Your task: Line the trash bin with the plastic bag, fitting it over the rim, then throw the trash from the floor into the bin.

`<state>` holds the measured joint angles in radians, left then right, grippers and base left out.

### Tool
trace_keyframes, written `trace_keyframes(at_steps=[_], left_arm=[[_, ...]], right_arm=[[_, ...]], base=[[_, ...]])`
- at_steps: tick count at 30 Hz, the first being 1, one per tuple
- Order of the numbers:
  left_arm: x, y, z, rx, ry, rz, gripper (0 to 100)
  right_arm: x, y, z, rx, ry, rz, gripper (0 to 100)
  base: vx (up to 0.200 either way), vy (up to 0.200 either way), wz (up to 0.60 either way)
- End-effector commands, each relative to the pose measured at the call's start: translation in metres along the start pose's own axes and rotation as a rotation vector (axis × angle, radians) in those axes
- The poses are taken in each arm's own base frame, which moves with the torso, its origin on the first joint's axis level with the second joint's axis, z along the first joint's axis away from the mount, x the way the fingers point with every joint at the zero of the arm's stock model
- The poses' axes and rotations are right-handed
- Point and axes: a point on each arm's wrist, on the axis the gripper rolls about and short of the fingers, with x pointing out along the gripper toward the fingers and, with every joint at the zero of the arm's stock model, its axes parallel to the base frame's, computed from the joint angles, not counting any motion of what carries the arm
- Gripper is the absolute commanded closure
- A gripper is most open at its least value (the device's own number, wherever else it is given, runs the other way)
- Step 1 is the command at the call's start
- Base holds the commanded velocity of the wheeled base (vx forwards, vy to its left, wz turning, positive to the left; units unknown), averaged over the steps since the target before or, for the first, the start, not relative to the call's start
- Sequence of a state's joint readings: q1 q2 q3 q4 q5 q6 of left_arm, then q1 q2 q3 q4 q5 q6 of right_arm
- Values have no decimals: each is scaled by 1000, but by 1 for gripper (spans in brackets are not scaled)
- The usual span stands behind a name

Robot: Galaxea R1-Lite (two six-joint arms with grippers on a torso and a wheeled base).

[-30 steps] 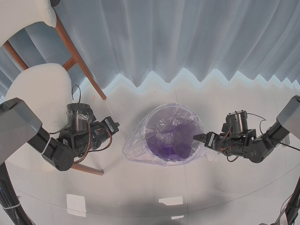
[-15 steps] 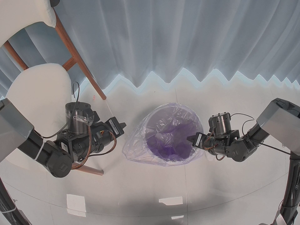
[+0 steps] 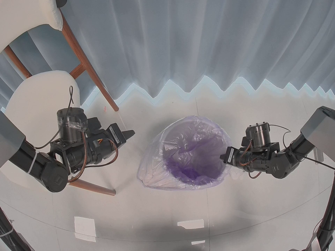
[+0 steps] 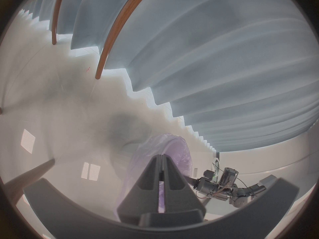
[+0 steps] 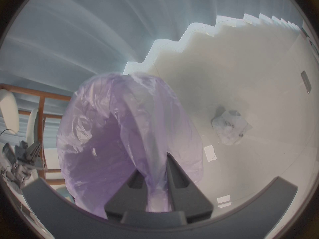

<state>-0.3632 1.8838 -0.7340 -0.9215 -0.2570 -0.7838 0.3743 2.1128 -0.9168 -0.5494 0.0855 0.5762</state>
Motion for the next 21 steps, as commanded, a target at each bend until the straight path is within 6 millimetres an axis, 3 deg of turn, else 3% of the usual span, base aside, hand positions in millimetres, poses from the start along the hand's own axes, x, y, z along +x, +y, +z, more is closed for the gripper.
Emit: trace_keyframes(at_steps=[1, 15, 16, 21], left_arm=[[-11, 6, 11, -23, 18, -29, 100], [-7, 15, -13, -169, 195, -85, 100], [-8, 15, -14, -172, 199, -85, 0], [-8, 10, -11, -199, 184, -127, 0]], right_arm=[[-30, -12, 3, -16, 7, 36, 100], [-69, -9, 0, -37, 37, 152, 100], [-69, -9, 0, -36, 35, 153, 100], [-81, -10, -7, -40, 44, 156, 100]], base=[[0, 0, 0], [0, 0, 0], [0, 0, 0], [0, 0, 0]])
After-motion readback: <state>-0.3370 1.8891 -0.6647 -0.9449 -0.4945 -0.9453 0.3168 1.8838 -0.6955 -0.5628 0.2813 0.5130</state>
